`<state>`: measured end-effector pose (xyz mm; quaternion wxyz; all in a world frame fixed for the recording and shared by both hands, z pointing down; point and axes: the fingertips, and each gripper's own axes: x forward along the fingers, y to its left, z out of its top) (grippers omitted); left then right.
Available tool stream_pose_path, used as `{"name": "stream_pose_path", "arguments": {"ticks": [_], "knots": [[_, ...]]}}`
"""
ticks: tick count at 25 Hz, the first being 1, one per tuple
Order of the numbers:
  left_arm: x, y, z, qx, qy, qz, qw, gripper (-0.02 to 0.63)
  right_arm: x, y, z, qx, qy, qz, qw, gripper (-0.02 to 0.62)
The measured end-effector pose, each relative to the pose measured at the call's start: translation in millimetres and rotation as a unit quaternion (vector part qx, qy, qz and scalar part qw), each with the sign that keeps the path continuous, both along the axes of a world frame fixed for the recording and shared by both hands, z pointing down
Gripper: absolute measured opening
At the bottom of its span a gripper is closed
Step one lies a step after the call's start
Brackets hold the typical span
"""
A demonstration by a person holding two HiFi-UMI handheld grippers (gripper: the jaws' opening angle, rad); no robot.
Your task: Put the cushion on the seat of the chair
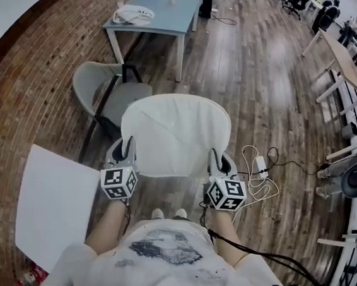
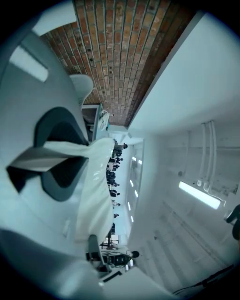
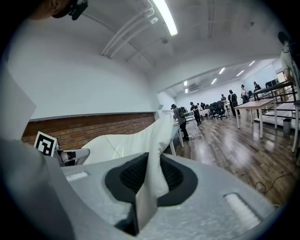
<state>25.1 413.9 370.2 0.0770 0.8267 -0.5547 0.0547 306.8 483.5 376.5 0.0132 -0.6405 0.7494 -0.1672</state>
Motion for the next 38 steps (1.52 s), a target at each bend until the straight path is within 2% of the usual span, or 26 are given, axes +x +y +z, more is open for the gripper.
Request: {"name": "stream_pose_path", "arguments": {"ticks": [10,18,27,38], "knots": [[41.5,13.7,10.5,-0.002,0.004,-0.004,1.0,0.06,41.7,11.1,8.0,-0.002,-0.007,-0.005,1.0,0.043],[59.1,-24.8,22.1,-0.009,0.002,-0.004,0.9999,0.06,59.0,-26.4,21.3,-0.01,-0.016,-0.004,1.0,0.043],[53.0,-150.2,39.5,-0.016,0.014,-0.014,0.9997,0.06,54.1,-158.8,31.6,-0.025,-0.003,-0.016,1.0,0.044],[-7.3,-313.9,53.1,-0.043,0.021,-0.065,0.9968,0.06,-3.0,-356.6,42.9,-0.057,0.0,-0.069,0.996,0.043]]}}
